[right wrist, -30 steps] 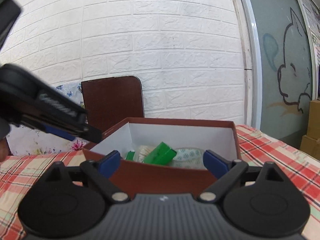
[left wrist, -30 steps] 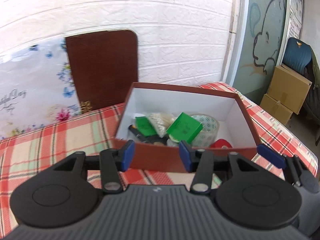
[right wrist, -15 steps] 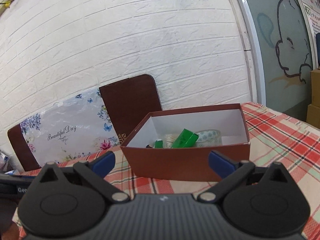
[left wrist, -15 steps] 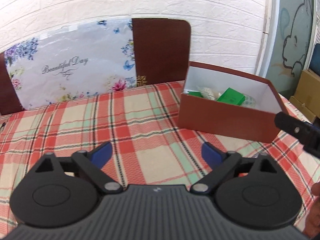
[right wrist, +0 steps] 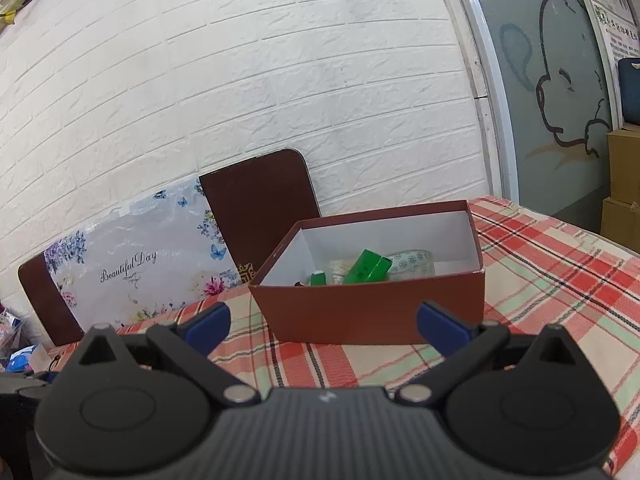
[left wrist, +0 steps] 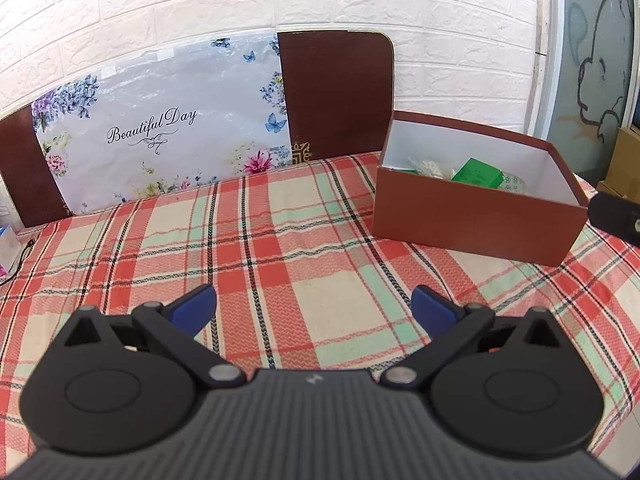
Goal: Organize objects
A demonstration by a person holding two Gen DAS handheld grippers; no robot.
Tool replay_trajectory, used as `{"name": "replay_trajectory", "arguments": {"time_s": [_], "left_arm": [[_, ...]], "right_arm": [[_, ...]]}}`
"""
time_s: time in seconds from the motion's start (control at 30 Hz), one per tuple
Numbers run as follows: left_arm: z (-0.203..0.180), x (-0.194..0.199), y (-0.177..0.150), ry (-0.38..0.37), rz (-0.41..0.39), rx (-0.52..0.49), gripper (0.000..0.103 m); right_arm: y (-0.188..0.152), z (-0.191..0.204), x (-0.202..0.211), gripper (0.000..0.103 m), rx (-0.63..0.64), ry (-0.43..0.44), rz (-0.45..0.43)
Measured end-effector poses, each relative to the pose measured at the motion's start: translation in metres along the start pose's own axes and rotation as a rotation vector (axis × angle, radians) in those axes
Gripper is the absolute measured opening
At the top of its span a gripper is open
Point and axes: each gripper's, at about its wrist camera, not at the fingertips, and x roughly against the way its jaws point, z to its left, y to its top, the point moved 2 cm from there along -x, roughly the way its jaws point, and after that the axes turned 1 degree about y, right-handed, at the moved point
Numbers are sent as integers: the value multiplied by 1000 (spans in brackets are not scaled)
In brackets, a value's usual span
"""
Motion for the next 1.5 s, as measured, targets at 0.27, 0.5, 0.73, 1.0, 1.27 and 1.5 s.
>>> {"name": "replay_trajectory", "arguments": {"time_s": [0.27, 0.5, 0.73, 1.0, 1.27, 1.5], "left_arm": [[-4, 4, -1, 53, -31, -5, 103], [-12, 3, -4, 52, -10, -36, 103], [-14, -6, -7, 34, 29, -33, 103], [-16, -16, -10, 43, 72, -19, 103], [-22, -25, -15, 54, 103, -45, 103], [-25, -31, -20, 55, 129, -56, 103]], "right_arm": [[-6, -12, -4, 103, -39, -6, 22], [-12, -22, -11, 103, -91, -24, 51], [-24, -28, -24, 103, -113, -30, 107], [-35, -30, -35, 103, -136, -40, 149], [-49, -28, -46, 103, -153, -32, 206], [-55, -25, -49, 103, -131, -23, 224]]}}
